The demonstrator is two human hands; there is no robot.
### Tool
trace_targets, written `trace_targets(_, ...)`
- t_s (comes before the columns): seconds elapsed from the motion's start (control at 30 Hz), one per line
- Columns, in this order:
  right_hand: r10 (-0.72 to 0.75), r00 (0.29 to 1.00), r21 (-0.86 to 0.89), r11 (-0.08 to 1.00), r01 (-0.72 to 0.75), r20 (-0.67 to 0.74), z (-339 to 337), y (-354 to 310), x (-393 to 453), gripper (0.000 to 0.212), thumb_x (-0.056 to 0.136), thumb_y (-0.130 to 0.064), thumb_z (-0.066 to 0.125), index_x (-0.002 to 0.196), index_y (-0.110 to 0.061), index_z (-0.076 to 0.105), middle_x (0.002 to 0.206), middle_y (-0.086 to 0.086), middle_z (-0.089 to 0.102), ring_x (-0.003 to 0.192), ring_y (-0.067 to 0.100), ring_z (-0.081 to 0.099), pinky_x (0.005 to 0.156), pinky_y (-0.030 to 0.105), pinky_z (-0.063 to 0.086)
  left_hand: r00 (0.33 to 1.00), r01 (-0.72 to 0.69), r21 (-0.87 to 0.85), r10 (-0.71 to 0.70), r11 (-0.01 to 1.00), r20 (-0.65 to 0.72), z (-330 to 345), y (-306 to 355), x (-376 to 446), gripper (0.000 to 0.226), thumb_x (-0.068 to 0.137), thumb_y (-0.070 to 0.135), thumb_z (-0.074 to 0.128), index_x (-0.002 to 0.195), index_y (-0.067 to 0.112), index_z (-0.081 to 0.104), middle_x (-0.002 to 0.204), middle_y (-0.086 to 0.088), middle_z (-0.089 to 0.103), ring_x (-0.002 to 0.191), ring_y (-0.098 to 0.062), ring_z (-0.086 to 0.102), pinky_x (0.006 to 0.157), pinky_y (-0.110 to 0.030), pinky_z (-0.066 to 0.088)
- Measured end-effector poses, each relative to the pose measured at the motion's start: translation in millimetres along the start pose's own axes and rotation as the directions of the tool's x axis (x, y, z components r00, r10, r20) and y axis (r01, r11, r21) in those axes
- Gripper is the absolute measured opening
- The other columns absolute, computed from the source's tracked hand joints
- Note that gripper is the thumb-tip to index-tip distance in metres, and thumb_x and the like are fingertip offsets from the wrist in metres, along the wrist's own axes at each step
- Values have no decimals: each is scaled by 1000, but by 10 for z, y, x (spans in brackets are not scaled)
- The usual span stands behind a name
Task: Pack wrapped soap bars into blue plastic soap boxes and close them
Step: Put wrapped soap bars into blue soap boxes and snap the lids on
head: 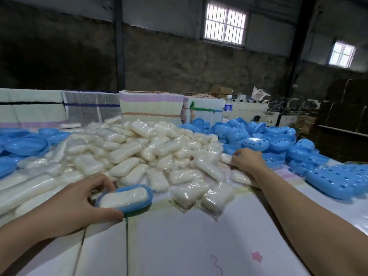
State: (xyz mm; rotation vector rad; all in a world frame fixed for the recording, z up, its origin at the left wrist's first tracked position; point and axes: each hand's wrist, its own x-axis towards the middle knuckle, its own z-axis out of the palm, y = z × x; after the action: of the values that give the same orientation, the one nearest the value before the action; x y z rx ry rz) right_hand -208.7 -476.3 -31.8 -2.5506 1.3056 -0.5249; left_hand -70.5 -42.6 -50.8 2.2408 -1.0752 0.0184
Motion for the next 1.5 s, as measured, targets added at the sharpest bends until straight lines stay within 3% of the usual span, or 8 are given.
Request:
trace_targets(0.3, 21, 1000, -40, 999, -22, -15, 55, 22, 89, 16, 89, -26, 47, 100, -17, 53, 104, 6, 54, 110, 32, 41, 76, 39, 38, 1000, 13, 2, -13, 1000, 2, 13, -212, 31, 84, 35, 92, 74, 106, 49, 66, 79, 20, 70, 54, -1, 59, 52, -17, 49)
trace_targets(0.5, 78, 985, 29, 997, -74, -153, 32, 72, 91, 10, 85, -17, 51, 87, -15, 60, 91, 7, 56, 101, 30, 46, 80, 41, 47, 1000, 1, 36, -1, 999, 14, 23, -335, 70, 85, 43, 87, 78, 112, 40, 65, 87, 19, 72, 66, -5, 65, 58, -23, 54)
trace_targets(0.73, -206, 930, 249, 925, 287, -305, -99, -176, -137, 19, 95, -20, 52, 96, -14, 70, 92, 6, 66, 103, 24, 43, 78, 37, 41, 1000, -5, 11, 5, 1000, 21, 30, -271, 74, 87, 39, 87, 79, 109, 37, 67, 86, 17, 73, 67, -4, 65, 50, -15, 47)
trace_targets(0.87, -294, 946, 732, 615, 294, -134, -416, -716, -553, 14, 88, -17, 62, 78, -10, 69, 81, 0, 64, 76, 13, 55, 68, 27, 42, 1000, -17, -44, 18, 999, 10, 47, -145, 69, 76, 36, 79, 81, 103, 45, 67, 89, 17, 73, 68, -4, 65, 62, -21, 52)
trace_targets(1.0, -517, 821, 958, 261, -119, 243, -560, -1260, -1062, 8, 86, -18, 60, 78, -18, 64, 77, -3, 64, 69, 10, 55, 70, 29, 34, 999, 11, -102, -7, 995, 36, 21, 29, 30, 68, 35, 70, 82, 97, 47, 64, 90, 20, 70, 71, -3, 63, 65, -23, 52)
trace_targets(1.13, -599, 622, 863, 312, -398, 504, -266, -1567, -1475, 7, 88, -19, 58, 82, -16, 62, 72, 0, 58, 64, 13, 46, 60, 26, 30, 999, 42, -166, -36, 985, 35, 21, 116, -17, 73, 36, 65, 85, 102, 49, 59, 100, 27, 68, 87, 9, 63, 70, -11, 46)
trace_targets(1.33, -479, 866, 800, 571, 185, 142, 68, -1552, -1578, 21, 91, -22, 55, 104, -16, 70, 82, -6, 64, 68, 8, 52, 66, 24, 37, 999, 49, -233, -43, 971, 31, 10, 84, -25, 88, 51, 46, 97, 124, 46, 48, 119, 29, 64, 106, 20, 56, 86, -9, 45)
trace_targets(1.5, -649, 759, 543, 620, 566, -50, 199, -1535, -1604, 21, 93, -26, 55, 107, -29, 71, 83, -11, 67, 71, 2, 55, 65, 17, 40, 999, 43, -167, -39, 985, 22, 19, 104, -23, 75, 42, 62, 84, 110, 42, 61, 111, 25, 67, 99, 18, 57, 76, -6, 45)
